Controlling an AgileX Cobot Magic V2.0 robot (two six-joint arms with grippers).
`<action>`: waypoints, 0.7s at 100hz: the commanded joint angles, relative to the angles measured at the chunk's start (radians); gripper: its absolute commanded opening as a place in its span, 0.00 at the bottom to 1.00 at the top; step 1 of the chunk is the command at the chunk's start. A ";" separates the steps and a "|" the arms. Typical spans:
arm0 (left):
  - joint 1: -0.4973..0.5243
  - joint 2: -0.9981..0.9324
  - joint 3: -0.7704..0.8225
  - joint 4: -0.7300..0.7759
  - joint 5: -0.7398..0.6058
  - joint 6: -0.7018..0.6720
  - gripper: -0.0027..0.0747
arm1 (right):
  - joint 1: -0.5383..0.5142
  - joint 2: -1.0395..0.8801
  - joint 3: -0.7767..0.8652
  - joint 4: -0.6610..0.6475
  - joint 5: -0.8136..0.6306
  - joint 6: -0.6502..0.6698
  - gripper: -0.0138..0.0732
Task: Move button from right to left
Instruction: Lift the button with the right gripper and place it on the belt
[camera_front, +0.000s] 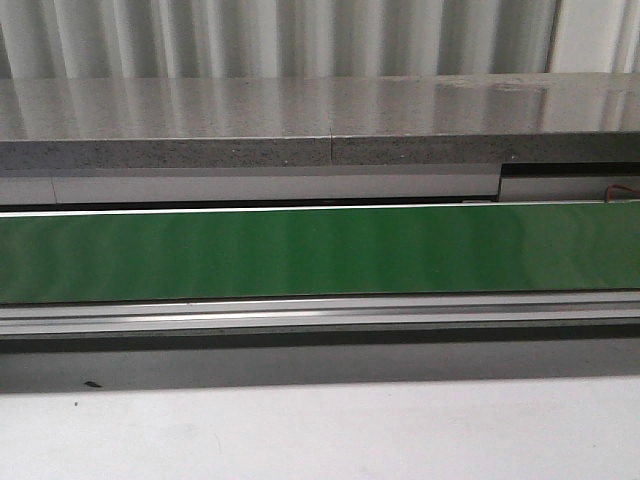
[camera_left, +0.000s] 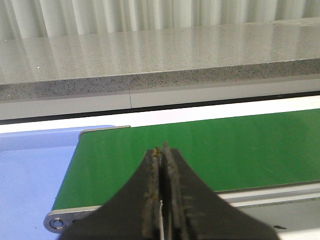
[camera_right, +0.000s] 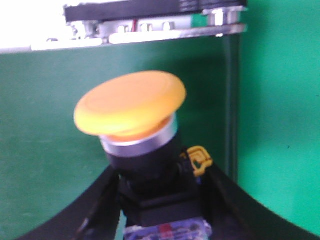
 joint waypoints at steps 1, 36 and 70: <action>-0.001 -0.032 0.039 -0.003 -0.081 -0.008 0.01 | -0.003 -0.050 -0.021 -0.024 -0.031 0.031 0.38; -0.001 -0.032 0.039 -0.003 -0.081 -0.008 0.01 | -0.003 0.018 -0.021 -0.027 -0.011 0.038 0.42; -0.001 -0.032 0.039 -0.003 -0.081 -0.008 0.01 | 0.001 -0.024 -0.021 0.046 -0.039 0.006 0.86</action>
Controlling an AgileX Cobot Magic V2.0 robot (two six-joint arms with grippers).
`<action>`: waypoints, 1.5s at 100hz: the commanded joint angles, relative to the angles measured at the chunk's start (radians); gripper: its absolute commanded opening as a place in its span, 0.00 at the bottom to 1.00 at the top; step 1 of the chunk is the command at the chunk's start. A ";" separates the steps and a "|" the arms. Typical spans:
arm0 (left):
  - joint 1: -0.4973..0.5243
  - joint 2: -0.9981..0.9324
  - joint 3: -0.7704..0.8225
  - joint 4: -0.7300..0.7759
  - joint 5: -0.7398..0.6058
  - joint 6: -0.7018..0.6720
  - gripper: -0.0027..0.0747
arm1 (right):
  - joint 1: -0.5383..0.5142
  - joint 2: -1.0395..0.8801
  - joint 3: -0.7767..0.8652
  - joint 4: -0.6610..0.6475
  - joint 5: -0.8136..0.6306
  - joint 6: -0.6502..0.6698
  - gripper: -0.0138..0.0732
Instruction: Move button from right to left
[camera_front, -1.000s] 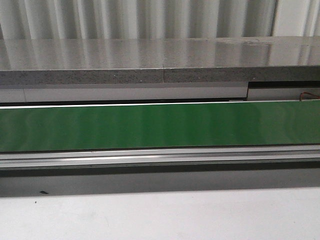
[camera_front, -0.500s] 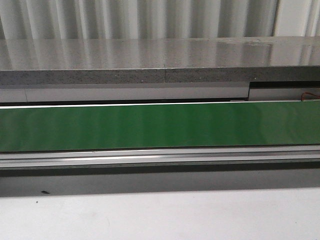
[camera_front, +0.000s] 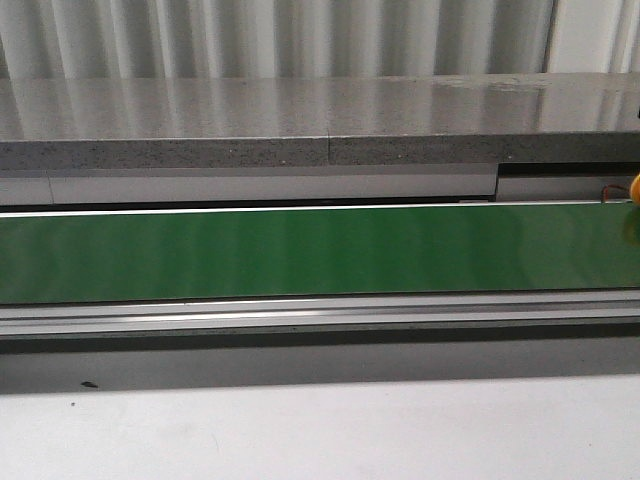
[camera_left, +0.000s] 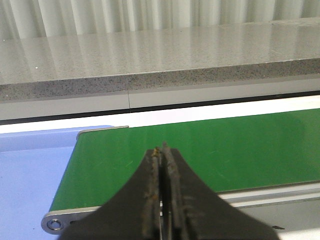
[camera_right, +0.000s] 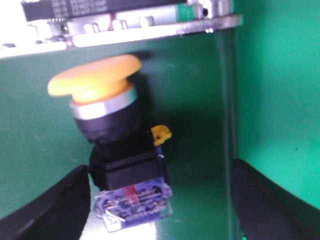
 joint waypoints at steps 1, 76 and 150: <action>-0.001 -0.032 0.039 -0.003 -0.081 -0.008 0.01 | 0.002 -0.087 -0.022 0.046 -0.020 -0.025 0.86; -0.001 -0.032 0.039 -0.003 -0.081 -0.008 0.01 | 0.205 -0.436 0.209 0.042 -0.234 -0.110 0.08; -0.001 -0.032 0.039 -0.003 -0.081 -0.008 0.01 | 0.226 -1.124 0.858 0.040 -0.604 -0.111 0.08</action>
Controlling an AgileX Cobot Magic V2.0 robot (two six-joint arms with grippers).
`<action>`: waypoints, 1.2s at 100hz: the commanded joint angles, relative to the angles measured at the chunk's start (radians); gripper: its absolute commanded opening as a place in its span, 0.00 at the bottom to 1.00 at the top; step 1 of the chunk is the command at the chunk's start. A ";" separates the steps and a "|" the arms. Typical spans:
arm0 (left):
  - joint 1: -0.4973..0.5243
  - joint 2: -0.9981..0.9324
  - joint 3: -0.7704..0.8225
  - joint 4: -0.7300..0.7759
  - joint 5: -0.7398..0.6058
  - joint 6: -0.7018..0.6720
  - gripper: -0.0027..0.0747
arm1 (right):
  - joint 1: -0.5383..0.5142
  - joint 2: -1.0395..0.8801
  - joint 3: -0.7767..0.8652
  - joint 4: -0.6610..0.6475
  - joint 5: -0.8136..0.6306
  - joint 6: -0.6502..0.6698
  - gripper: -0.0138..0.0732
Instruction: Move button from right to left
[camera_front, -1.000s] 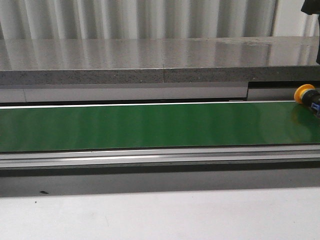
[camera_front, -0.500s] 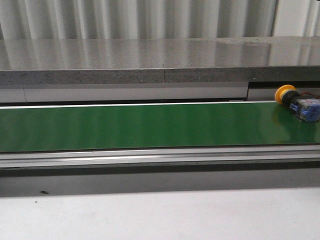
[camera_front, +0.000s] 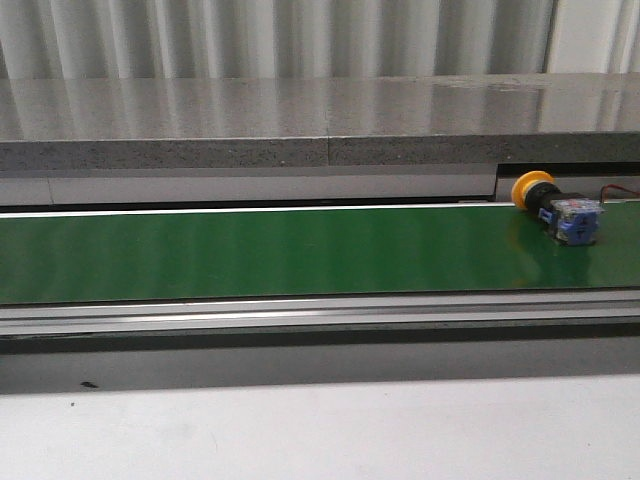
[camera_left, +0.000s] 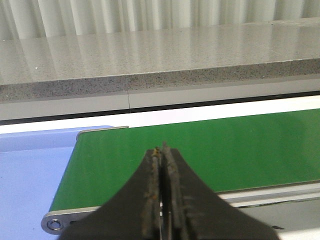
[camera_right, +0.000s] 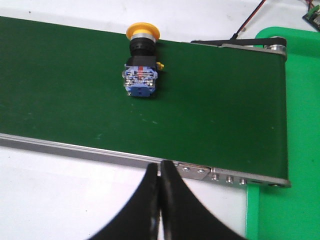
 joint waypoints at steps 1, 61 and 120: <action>-0.001 -0.032 0.039 -0.003 -0.081 -0.007 0.01 | 0.000 -0.118 0.022 -0.005 -0.072 -0.011 0.08; -0.001 -0.032 0.039 -0.003 -0.094 -0.007 0.01 | 0.000 -0.665 0.225 -0.005 0.006 -0.010 0.08; -0.001 0.086 -0.214 -0.003 0.056 -0.007 0.01 | 0.000 -0.688 0.235 -0.005 0.004 -0.010 0.08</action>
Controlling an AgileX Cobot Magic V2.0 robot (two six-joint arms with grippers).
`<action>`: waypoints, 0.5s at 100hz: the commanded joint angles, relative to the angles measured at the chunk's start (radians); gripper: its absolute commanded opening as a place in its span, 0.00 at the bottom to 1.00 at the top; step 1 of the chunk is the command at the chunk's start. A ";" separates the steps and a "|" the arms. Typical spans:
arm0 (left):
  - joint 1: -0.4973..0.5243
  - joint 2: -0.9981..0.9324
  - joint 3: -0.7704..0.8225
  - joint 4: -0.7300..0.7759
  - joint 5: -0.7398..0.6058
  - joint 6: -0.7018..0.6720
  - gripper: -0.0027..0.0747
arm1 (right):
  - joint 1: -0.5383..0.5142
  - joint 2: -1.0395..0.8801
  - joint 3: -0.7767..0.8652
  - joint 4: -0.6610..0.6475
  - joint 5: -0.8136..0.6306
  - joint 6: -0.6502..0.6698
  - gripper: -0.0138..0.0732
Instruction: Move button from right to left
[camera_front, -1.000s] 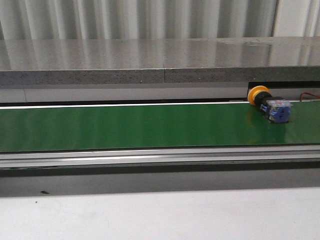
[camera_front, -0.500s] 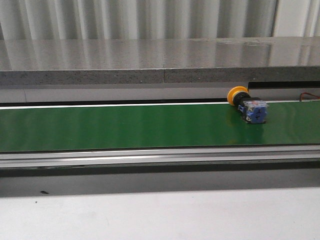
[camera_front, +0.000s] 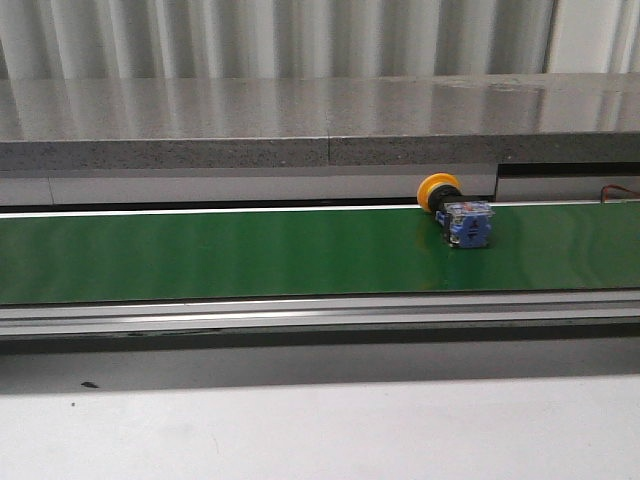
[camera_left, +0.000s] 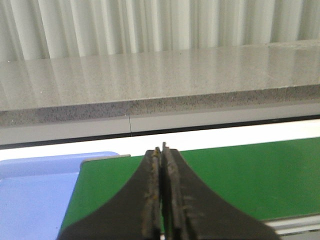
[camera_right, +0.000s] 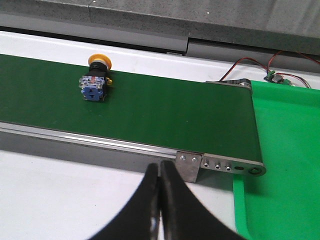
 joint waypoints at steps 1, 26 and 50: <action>-0.001 0.070 -0.097 -0.003 0.012 -0.007 0.01 | 0.000 0.010 -0.023 -0.005 -0.076 -0.008 0.08; -0.001 0.313 -0.275 -0.003 0.194 -0.004 0.01 | 0.000 0.010 -0.023 -0.005 -0.076 -0.008 0.08; -0.001 0.573 -0.430 -0.008 0.333 0.006 0.16 | 0.000 0.010 -0.023 -0.005 -0.075 -0.008 0.08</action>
